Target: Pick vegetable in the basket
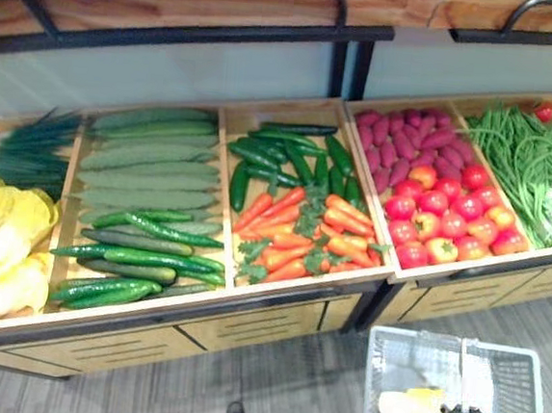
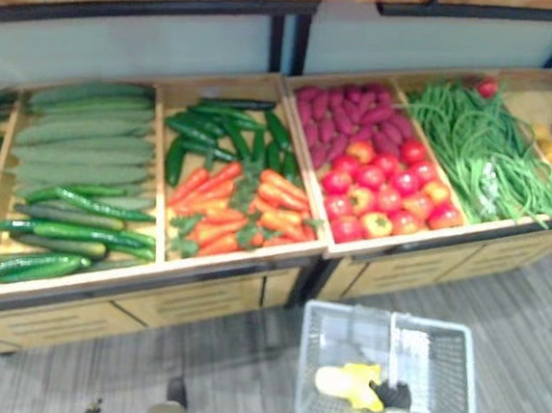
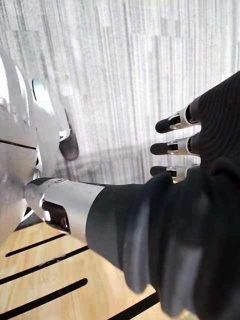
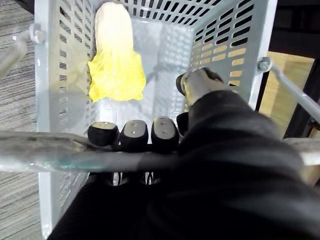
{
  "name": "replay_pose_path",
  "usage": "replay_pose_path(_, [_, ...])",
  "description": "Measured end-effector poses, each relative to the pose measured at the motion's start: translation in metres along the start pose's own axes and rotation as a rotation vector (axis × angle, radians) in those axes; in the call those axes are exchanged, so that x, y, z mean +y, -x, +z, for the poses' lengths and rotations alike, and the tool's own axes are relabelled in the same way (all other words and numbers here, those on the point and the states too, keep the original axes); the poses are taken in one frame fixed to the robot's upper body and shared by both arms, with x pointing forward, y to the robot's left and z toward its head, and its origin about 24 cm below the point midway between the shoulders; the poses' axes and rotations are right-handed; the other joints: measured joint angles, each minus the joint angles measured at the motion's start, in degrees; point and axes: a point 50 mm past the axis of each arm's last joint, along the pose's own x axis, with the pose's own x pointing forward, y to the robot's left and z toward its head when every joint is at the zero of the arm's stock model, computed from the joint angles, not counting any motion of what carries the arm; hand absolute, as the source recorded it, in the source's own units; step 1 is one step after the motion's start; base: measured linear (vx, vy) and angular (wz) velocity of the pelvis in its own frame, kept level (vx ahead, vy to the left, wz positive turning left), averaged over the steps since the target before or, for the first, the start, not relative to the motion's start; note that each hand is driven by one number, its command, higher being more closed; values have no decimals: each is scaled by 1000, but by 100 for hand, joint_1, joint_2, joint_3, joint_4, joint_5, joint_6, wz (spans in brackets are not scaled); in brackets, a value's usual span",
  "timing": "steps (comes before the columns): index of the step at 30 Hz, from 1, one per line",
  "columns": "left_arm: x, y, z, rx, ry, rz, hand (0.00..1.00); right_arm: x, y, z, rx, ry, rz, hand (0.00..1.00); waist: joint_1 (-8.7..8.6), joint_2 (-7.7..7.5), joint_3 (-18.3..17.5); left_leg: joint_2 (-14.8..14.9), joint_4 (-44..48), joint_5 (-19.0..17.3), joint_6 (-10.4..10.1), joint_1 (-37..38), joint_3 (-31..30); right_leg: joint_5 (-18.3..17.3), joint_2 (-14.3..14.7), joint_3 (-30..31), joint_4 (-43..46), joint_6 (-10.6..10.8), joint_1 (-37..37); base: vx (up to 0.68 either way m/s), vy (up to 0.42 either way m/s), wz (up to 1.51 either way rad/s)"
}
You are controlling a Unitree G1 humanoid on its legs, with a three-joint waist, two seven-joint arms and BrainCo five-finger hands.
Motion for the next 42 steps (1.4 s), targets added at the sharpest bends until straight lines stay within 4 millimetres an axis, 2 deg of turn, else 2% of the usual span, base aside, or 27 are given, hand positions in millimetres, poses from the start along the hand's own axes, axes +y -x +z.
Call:
replay_pose_path(5, [0,-1,10,-36,-18,13,0,10,4,-6,18,-21,20,100,-14,-19,-14,-289,-188,-14,60,295,174,150,-174,296,-191,155,143,31,96,-11])
replay_pose_path(7, [5,-2,29,-119,-21,63,0,12,5,-7,21,-19,24,100,-17,-14,-17,-340,-219,-26,79,308,181,191,-199,307,-273,172,173,62,61,-3])
replay_pose_path(9, [15,1,63,-288,-75,152,0,14,5,-5,15,-21,25,100,-9,-27,-17,-356,-220,-30,81,306,221,219,-192,348,-314,171,175,65,22,-8])
replay_pose_path(10, [18,3,71,-334,-87,174,0,14,5,-5,12,-21,22,100,-5,-27,-17,-358,-220,-32,80,306,229,225,-187,358,-329,166,179,66,7,-11])
replay_pose_path(14, [32,24,125,-657,-193,329,0,15,5,-1,-21,-21,19,100,-13,-21,-20,-359,-222,-32,79,311,244,300,-150,422,-440,119,195,48,1,-8])
replay_pose_path(19, [47,54,151,-947,-368,410,0,16,5,-1,-33,-18,30,100,-36,-24,-24,-361,-222,-35,78,388,263,356,-127,461,-578,112,296,14,1,-5])
replay_pose_path(21, [61,76,178,-1144,-448,472,0,15,4,3,-50,-8,34,100,-51,-12,-32,-353,-223,-57,84,398,281,401,-111,502,-609,95,284,-40,10,-8])
replay_pose_path(23, [69,90,194,-1267,-540,515,0,13,3,7,-78,14,37,100,-74,-1,-40,-351,-225,-75,84,399,308,502,-88,594,-719,98,276,-62,22,-18])
replay_pose_path(27, [68,98,205,-1329,-597,520,0,9,1,13,-105,20,30,100,-151,27,-128,-374,-227,-88,102,394,444,685,-73,763,-931,108,217,-94,29,-22])
replay_pose_path(34, [65,100,210,-1349,-598,517,0,4,2,15,-120,29,19,100,-265,94,-201,-373,-244,-95,94,376,470,698,-43,891,-1036,91,172,-57,2,-7])
replay_pose_path(42, [67,105,225,-1399,-636,546,0,3,1,18,-135,29,15,100,-290,102,-238,-345,-227,-115,73,393,572,826,27,1045,-1137,90,163,20,-9,-10])
